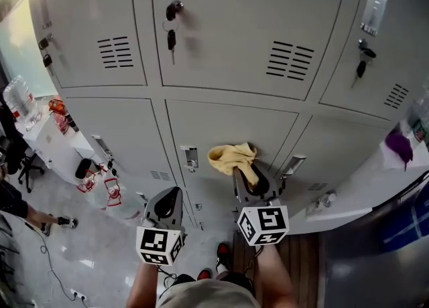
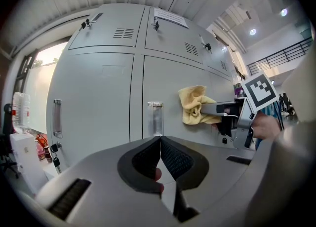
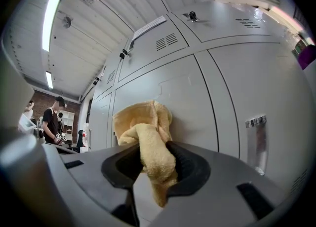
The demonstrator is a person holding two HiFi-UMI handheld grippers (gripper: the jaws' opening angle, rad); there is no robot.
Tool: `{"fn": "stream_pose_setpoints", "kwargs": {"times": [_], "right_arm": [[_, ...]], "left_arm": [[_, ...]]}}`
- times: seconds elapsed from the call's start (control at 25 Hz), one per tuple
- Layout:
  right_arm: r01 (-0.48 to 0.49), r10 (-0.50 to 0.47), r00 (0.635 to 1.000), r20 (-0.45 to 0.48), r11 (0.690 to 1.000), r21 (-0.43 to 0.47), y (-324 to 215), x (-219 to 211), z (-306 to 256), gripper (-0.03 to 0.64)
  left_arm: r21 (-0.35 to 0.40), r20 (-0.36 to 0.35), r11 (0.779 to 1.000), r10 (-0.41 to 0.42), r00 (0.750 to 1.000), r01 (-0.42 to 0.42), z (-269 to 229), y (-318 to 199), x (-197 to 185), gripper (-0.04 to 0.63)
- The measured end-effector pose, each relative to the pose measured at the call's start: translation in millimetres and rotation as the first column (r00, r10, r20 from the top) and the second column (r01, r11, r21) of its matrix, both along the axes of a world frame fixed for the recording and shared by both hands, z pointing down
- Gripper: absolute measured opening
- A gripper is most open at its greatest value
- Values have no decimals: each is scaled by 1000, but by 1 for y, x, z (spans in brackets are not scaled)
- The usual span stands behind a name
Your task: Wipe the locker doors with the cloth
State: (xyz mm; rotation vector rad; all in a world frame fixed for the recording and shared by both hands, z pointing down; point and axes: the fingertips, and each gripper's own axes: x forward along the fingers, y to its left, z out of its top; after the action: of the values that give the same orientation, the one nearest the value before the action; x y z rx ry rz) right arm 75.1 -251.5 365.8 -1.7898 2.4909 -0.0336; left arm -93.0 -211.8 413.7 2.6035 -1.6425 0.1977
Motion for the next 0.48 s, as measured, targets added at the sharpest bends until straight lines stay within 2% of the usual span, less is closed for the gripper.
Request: {"fn": "stream_pose_setpoints", "kwargs": {"times": [0.48], "right_arm": [[-107, 106, 994, -30, 994, -12, 8, 49, 7, 130]], "left_arm": [[-2, 0, 997, 80, 997, -80, 0, -2, 32, 23]]}}
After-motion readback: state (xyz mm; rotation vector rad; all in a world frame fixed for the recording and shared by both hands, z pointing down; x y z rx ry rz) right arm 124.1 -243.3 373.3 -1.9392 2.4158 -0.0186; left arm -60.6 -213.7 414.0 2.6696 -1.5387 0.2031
